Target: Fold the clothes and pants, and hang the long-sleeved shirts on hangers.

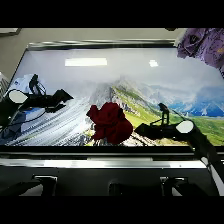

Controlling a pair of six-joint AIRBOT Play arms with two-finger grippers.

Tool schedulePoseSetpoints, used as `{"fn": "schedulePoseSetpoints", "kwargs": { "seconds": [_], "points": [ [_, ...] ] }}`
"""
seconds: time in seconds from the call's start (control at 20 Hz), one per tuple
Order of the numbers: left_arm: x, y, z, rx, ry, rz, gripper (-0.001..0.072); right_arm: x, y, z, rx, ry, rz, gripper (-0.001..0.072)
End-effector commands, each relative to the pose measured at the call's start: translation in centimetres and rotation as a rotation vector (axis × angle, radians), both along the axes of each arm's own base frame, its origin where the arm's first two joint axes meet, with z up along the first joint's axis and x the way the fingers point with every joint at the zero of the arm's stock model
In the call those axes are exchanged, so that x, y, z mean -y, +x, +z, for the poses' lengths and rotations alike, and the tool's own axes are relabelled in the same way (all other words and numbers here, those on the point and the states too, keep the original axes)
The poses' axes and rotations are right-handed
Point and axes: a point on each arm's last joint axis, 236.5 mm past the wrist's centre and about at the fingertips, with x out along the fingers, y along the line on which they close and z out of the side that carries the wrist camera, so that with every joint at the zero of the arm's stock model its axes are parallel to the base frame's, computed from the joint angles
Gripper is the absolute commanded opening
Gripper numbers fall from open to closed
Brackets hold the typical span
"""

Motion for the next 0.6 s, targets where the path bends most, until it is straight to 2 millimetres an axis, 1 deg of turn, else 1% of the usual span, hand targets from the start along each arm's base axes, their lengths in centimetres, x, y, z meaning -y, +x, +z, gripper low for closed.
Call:
{"fn": "schedulePoseSetpoints", "kwargs": {
  "seconds": [0.0,0.1,0.15,0.2,0.25,0.3,0.35,0.55],
  "points": [
    [-1.0,0.1,-0.2,-0.001,0.017,0.012,0.0711,-2.9,0.6,-2.7,0.005,0.032,-0.034,0.0534],
    [-1.0,0.1,-0.7,-0.014,0.016,0.011,0.0712,-4.0,0.6,-4.1,-0.017,0.029,-0.044,0.0533],
    [-0.9,0.1,-1.1,-0.025,0.014,0.010,0.0711,-4.4,0.6,-4.6,-0.032,0.033,-0.057,0.0520],
    [-0.7,0.1,-1.6,-0.038,0.013,0.007,0.0711,-4.6,0.7,-5.0,-0.036,0.034,-0.060,0.0460],
    [-0.3,0.0,-2.3,-0.053,0.012,-0.001,0.0712,-4.6,0.8,-5.3,-0.028,0.024,-0.058,0.0312],
    [0.1,0.0,-3.0,-0.063,0.019,-0.022,0.0711,-4.4,1.0,-5.4,-0.019,0.016,-0.061,0.0052],
    [0.8,-0.1,-3.9,-0.067,0.029,-0.056,0.0712,-4.3,1.3,-5.3,-0.015,0.018,-0.069,0.0031],
    [4.1,-0.2,-7.6,-0.109,0.038,-0.113,0.0711,-4.9,1.5,-3.8,0.001,0.045,-0.064,0.0031]
  ]
}}
